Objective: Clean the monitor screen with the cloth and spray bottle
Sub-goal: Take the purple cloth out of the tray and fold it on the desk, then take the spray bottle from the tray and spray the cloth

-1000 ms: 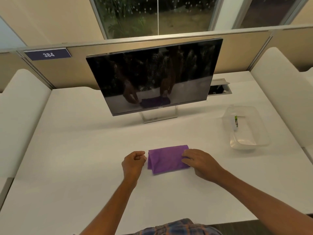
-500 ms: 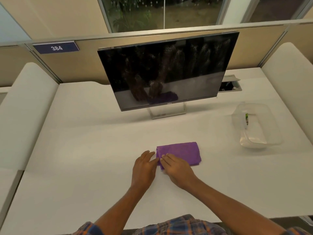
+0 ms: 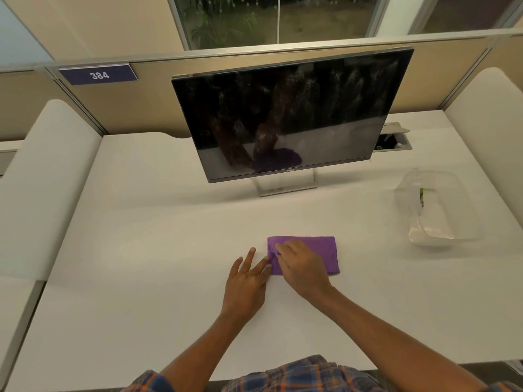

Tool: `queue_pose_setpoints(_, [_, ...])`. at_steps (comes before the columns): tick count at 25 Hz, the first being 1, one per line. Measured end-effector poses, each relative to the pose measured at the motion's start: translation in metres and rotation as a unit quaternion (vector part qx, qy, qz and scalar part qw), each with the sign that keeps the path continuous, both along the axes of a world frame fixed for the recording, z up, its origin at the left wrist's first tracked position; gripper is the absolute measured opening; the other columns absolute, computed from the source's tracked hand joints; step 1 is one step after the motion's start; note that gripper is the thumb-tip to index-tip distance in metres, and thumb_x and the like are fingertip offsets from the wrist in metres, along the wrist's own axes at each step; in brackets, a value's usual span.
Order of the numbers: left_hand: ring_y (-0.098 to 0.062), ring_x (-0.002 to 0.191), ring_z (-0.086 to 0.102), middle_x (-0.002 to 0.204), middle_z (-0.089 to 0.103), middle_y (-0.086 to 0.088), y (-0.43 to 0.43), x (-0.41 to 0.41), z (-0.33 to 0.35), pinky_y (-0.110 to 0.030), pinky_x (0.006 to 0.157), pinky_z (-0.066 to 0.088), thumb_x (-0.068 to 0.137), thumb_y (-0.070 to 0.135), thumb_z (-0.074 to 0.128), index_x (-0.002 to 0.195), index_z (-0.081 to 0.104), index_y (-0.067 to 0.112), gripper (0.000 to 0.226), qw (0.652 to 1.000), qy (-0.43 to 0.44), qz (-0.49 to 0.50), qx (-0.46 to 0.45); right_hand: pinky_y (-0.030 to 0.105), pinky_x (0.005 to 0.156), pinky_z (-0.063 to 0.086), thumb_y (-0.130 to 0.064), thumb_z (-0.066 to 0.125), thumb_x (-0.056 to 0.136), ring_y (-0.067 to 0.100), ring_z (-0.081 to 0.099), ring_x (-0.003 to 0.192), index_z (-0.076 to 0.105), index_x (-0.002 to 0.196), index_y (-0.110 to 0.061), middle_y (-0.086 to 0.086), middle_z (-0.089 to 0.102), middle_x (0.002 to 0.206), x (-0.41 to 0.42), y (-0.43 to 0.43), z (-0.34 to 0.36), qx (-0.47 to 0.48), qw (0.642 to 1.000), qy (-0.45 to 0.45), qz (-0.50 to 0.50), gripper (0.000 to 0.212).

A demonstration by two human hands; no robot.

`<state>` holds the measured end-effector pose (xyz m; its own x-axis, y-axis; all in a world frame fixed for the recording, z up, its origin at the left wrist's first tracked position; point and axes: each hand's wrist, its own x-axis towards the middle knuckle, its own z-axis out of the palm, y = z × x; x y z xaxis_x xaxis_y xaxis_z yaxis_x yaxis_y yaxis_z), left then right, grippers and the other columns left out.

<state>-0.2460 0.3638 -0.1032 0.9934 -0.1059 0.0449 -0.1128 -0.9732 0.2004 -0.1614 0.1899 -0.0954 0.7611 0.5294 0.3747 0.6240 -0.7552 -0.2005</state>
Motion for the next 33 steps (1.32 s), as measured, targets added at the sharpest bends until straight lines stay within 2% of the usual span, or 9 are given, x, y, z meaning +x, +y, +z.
queue_pose_setpoints(4, [-0.035,0.146,0.052,0.147,0.065,0.003,0.001,-0.002,0.003,-0.056,0.115,0.049,0.095,0.017,0.077,0.141,0.069,0.023,0.046,1.0,0.004,0.007,-0.026,0.027,0.06,0.062,-0.018,0.088,0.085,0.021,0.074,0.081,0.08,0.101,-0.013,0.004,0.078,0.093,-0.018,0.002,-0.013,-0.061,0.995,0.069,0.045,0.019])
queue_pose_setpoints(7, [-0.034,0.141,0.058,0.141,0.07,-0.001,0.003,-0.006,0.003,-0.055,0.111,0.053,0.09,0.016,0.083,0.137,0.072,0.019,0.049,0.999,0.002,0.015,-0.038,0.026,0.067,0.064,-0.022,0.091,0.082,0.02,0.076,0.086,0.081,0.106,-0.013,0.003,0.08,0.1,-0.02,-0.003,-0.012,-0.046,0.995,0.063,0.055,0.027])
queue_pose_setpoints(11, [-0.032,0.135,0.063,0.138,0.072,-0.01,0.0,-0.01,0.004,-0.048,0.108,0.053,0.085,0.009,0.085,0.132,0.075,0.009,0.048,0.996,0.007,0.065,-0.053,0.031,0.075,0.065,-0.019,0.086,0.088,0.023,0.074,0.092,0.079,0.107,-0.011,0.004,0.078,0.105,-0.018,-0.029,-0.007,-0.025,0.998,0.04,0.052,0.022])
queue_pose_setpoints(14, [-0.034,0.128,0.069,0.134,0.073,-0.014,-0.006,-0.009,0.007,-0.045,0.101,0.057,0.078,0.002,0.09,0.13,0.075,0.004,0.054,0.994,-0.026,0.071,-0.08,0.032,0.073,0.063,-0.014,0.084,0.088,0.025,0.074,0.09,0.079,0.1,-0.01,0.004,0.077,0.102,-0.017,-0.065,-0.001,-0.008,1.0,0.028,0.011,0.014])
queue_pose_setpoints(19, [-0.032,0.132,0.066,0.137,0.072,-0.01,-0.035,0.014,0.025,-0.047,0.099,0.062,0.083,0.0,0.085,0.131,0.075,0.008,0.05,0.988,-0.057,0.032,-0.14,0.038,0.065,0.065,-0.006,0.083,0.087,0.028,0.075,0.089,0.079,0.099,-0.008,0.005,0.077,0.098,-0.006,-0.124,0.012,0.027,0.992,0.073,-0.1,0.012])
queue_pose_setpoints(22, [-0.028,0.143,0.057,0.147,0.066,-0.006,-0.071,0.041,0.041,-0.044,0.101,0.06,0.095,0.004,0.074,0.137,0.071,0.01,0.043,0.984,-0.025,-0.003,-0.175,0.037,0.071,0.066,-0.006,0.086,0.085,0.029,0.077,0.096,0.081,0.104,-0.008,0.006,0.079,0.103,0.01,-0.156,0.023,0.035,0.986,0.073,-0.145,0.019])
queue_pose_setpoints(25, [-0.02,0.153,0.044,0.159,0.053,-0.001,-0.117,0.069,0.054,-0.04,0.116,0.05,0.107,0.013,0.058,0.151,0.058,0.014,0.044,0.98,0.028,-0.036,-0.194,0.036,0.075,0.065,-0.01,0.083,0.089,0.026,0.075,0.1,0.081,0.108,-0.01,0.004,0.079,0.107,0.03,-0.189,0.041,0.056,0.978,0.072,-0.187,0.019])
queue_pose_setpoints(28, [-0.016,0.149,0.049,0.161,0.052,0.004,-0.162,0.091,0.063,-0.033,0.119,0.043,0.109,0.025,0.055,0.156,0.052,0.022,0.047,0.97,0.065,-0.035,-0.232,0.036,0.079,0.063,-0.02,0.078,0.097,0.023,0.072,0.105,0.08,0.111,-0.012,0.002,0.078,0.109,0.055,-0.224,0.056,0.089,0.966,0.078,-0.23,0.016])
queue_pose_setpoints(33, [-0.018,0.147,0.051,0.162,0.051,0.005,-0.24,0.125,0.067,-0.032,0.119,0.041,0.109,0.035,0.054,0.16,0.045,0.025,0.054,0.962,0.114,-0.064,-0.239,0.041,0.094,0.057,-0.038,0.064,0.106,0.027,0.066,0.119,0.075,0.125,-0.011,0.006,0.075,0.123,0.109,-0.278,0.075,0.127,0.935,0.161,-0.288,0.035])
